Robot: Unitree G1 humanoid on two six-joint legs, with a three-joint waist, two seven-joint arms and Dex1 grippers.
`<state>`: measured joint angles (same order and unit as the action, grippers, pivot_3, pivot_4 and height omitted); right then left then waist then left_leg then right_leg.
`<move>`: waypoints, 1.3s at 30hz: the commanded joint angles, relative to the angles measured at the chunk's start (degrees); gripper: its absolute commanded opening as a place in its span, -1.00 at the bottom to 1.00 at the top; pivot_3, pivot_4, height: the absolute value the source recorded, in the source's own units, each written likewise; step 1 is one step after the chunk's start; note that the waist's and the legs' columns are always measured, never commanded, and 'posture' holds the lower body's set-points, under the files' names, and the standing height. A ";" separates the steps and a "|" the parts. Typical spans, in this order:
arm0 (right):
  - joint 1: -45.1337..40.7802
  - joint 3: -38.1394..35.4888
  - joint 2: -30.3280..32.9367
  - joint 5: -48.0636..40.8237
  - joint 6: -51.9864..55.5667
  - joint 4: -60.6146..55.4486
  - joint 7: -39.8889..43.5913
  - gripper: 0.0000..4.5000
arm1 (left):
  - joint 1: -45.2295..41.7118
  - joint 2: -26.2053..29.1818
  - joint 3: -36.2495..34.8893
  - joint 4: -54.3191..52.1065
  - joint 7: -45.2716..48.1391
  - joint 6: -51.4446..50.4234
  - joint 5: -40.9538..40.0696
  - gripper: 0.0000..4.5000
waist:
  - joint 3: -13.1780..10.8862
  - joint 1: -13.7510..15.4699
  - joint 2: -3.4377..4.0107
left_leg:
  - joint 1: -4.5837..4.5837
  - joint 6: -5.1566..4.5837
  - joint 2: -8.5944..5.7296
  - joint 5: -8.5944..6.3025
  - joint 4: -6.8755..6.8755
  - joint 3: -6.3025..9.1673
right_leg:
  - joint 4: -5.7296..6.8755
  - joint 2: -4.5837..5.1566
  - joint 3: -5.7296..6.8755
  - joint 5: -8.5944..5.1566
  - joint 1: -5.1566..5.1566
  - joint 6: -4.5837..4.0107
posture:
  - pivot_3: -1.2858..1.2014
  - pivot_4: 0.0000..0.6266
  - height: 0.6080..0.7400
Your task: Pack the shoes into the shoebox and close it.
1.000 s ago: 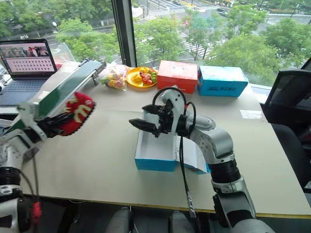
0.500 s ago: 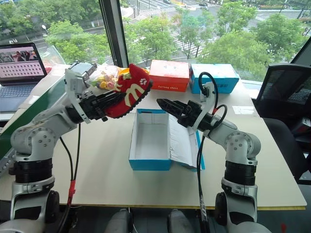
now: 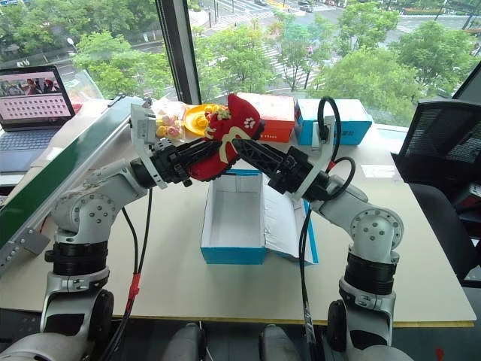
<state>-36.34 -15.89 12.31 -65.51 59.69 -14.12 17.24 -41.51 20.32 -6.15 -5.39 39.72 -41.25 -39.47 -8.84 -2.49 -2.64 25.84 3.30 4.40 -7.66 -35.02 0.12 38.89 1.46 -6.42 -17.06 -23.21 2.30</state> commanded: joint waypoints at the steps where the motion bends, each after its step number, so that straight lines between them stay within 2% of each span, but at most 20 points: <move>1: -1.43 1.67 -0.98 2.14 -3.08 0.96 -1.73 0.77 | -1.36 -1.82 1.29 -2.97 -0.67 1.35 -0.36 -0.87 | 0.00 0.00 0.00 | 0.00 0.00 0.00 0.00 0.01 0.00 | 0.00 0.00 0.00 0.00 0.00 0.00 | 0.03 -0.52 0.99; 2: -1.82 2.07 -1.03 3.24 -3.89 1.83 -1.79 0.68 | -1.23 -2.25 1.56 -3.20 -1.08 1.48 -0.13 -0.87 | 0.00 -0.03 0.00 | 0.00 0.00 0.00 0.00 0.01 0.00 | 0.00 0.00 0.00 0.00 0.00 0.00 | 0.03 -0.52 0.99; 10: -4.06 2.42 -2.45 7.30 -8.09 6.02 -2.42 -0.56 | 0.25 -3.85 1.10 -6.38 -4.21 0.11 -0.96 -0.87 | -0.01 -0.07 0.01 | 0.00 0.00 0.00 0.00 0.06 0.00 | -0.04 -0.01 -0.02 0.00 -0.01 0.00 | 0.03 -0.52 0.99; 12: -4.74 2.40 -2.47 8.10 -8.74 7.07 -2.30 -0.76 | 0.79 -3.65 0.32 -7.16 -5.23 -0.43 -1.56 -0.87 | -0.01 -0.06 0.02 | 0.00 0.00 0.00 0.00 0.05 0.00 | -0.04 0.00 -0.02 0.00 -0.01 0.00 | 0.03 -0.52 0.99; 13: -5.04 2.49 -2.36 8.32 -8.84 7.32 -2.17 -0.82 | 1.16 -3.30 -0.40 -7.58 -5.52 -1.25 -2.46 -0.67 | -0.01 -0.07 0.02 | 0.01 0.00 0.00 0.00 0.04 0.00 | -0.04 0.00 -0.02 0.00 -0.01 0.00 | 0.03 -0.52 0.99; 14: -5.50 2.77 -1.99 8.77 -8.78 7.37 -2.08 -0.83 | 1.87 -2.40 -1.37 -8.18 -5.64 -2.24 -3.28 -0.46 | -0.01 -0.05 0.02 | 0.01 0.00 -0.01 0.00 0.04 0.00 | -0.04 0.00 -0.02 0.00 -0.01 0.00 | 0.03 -0.52 0.99; 18: -7.97 3.80 0.40 10.95 -8.46 7.73 -1.56 -0.87 | 4.53 3.11 -4.07 -9.96 -4.85 -4.30 -3.71 0.14 | -0.06 -0.15 0.08 | 0.00 0.00 0.00 0.00 0.08 0.00 | -0.05 0.00 -0.01 0.00 -0.02 0.00 | 0.03 -0.52 0.99; 20: -9.93 5.63 3.38 14.14 -7.85 8.22 -1.09 -0.88 | 5.79 8.04 -5.78 -9.52 -3.71 -4.19 -2.54 0.50 | -0.09 -0.09 0.14 | 0.01 0.00 0.00 0.00 0.07 0.00 | -0.05 0.00 -0.02 0.00 -0.04 0.00 | 0.03 -0.52 0.99; 23: -14.05 11.37 9.15 24.63 -8.18 11.41 -3.39 -0.88 | 8.91 18.02 -6.47 -7.62 0.03 -1.01 2.74 0.94 | -0.14 -0.44 0.23 | 0.00 0.00 0.00 0.00 0.08 -0.01 | -0.03 -0.02 -0.06 -0.01 -0.10 -0.01 | 0.03 -0.52 0.99; 26: -15.64 12.02 10.35 25.20 -2.92 13.20 -3.92 -0.88 | 10.98 24.73 -5.74 -5.97 2.82 3.53 7.53 0.99 | -0.15 -0.26 0.23 | -0.03 0.00 0.00 0.00 0.19 -0.03 | -0.11 -0.02 -0.06 -0.04 -0.13 -0.07 | 0.03 -0.52 0.99; 29: -15.05 12.53 9.47 23.52 5.54 13.97 -3.70 -0.88 | 12.26 26.56 -6.41 -5.72 3.95 5.05 8.36 0.99 | -0.16 0.12 0.23 | 0.04 0.00 0.00 0.00 0.26 -0.04 | -0.19 0.00 -0.05 -0.05 -0.14 -0.08 | 0.03 -0.52 0.99; 32: -13.12 13.70 9.62 23.51 11.84 12.42 -3.00 -0.88 | 14.24 26.36 -5.90 -7.07 3.82 6.11 9.51 0.99 | -0.17 0.26 0.24 | 0.13 0.00 0.01 0.00 0.21 -0.04 | -0.20 0.01 -0.03 -0.05 -0.17 -0.09 | 0.03 -0.52 0.99; 39: -8.77 10.26 11.29 20.50 25.37 7.41 -2.52 -0.88 | 19.67 22.83 -6.70 -12.00 1.15 5.14 8.58 0.99 | -0.18 0.29 0.24 | 0.21 0.00 0.01 0.00 0.17 -0.03 | -0.18 0.02 -0.01 -0.04 -0.22 -0.09 | 0.03 -0.52 0.99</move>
<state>-44.59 -3.11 22.40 -43.58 82.25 -2.76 13.87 -22.19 43.41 -11.50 -14.48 41.77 -36.50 -30.39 -9.02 -2.19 -2.40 26.05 3.30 4.41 -7.66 -34.85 0.09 38.72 1.48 -6.43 -17.11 -23.44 2.21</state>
